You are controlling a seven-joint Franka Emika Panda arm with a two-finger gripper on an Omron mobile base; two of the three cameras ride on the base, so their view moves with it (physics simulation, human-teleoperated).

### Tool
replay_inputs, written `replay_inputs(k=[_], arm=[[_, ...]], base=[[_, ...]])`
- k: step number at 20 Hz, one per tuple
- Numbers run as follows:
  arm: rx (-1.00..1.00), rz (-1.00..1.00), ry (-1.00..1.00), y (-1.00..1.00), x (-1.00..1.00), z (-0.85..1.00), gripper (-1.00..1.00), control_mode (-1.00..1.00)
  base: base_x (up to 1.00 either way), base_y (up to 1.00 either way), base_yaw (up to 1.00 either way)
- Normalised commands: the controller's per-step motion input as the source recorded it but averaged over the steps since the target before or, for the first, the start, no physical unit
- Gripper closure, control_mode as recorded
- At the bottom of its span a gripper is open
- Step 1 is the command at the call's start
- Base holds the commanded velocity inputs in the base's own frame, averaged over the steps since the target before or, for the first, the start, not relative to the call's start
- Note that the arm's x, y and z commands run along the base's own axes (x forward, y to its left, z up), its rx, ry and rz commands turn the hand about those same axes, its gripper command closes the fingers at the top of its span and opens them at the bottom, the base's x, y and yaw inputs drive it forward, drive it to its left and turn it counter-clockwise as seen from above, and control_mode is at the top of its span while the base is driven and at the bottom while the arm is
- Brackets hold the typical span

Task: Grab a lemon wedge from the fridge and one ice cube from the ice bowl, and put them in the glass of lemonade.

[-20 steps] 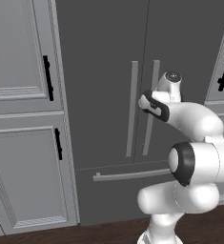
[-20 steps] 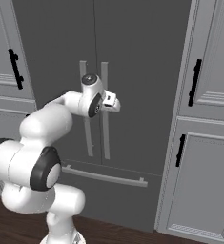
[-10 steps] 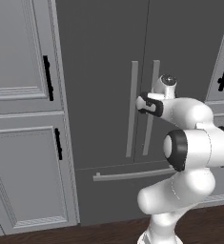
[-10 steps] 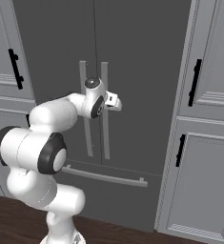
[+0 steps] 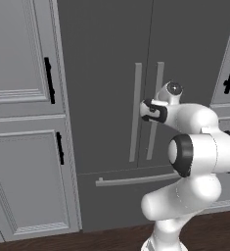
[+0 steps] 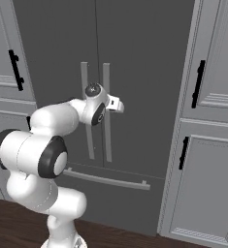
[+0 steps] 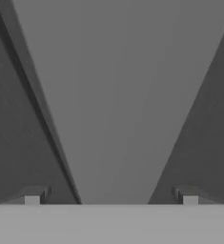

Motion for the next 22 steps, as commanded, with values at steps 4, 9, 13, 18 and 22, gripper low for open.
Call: replay_inputs(k=[4,9,13,18,22], arm=[[0.00,0.00,0.00,0.00,0.35,-0.02,-1.00,-1.00],[0.00,0.00,0.00,0.00,0.33,0.00,1.00,-1.00],[0.00,0.00,0.00,0.00,0.30,0.00,1.00,-1.00],[0.00,0.00,0.00,-0.08,0.12,0.00,1.00,-1.00],[0.00,-0.01,0.00,-0.52,-0.04,0.00,1.00,-1.00]], base=[[0.00,0.00,0.00],[0.00,0.00,0.00],[0.00,0.00,0.00],[0.00,0.00,0.00],[0.00,0.00,0.00]])
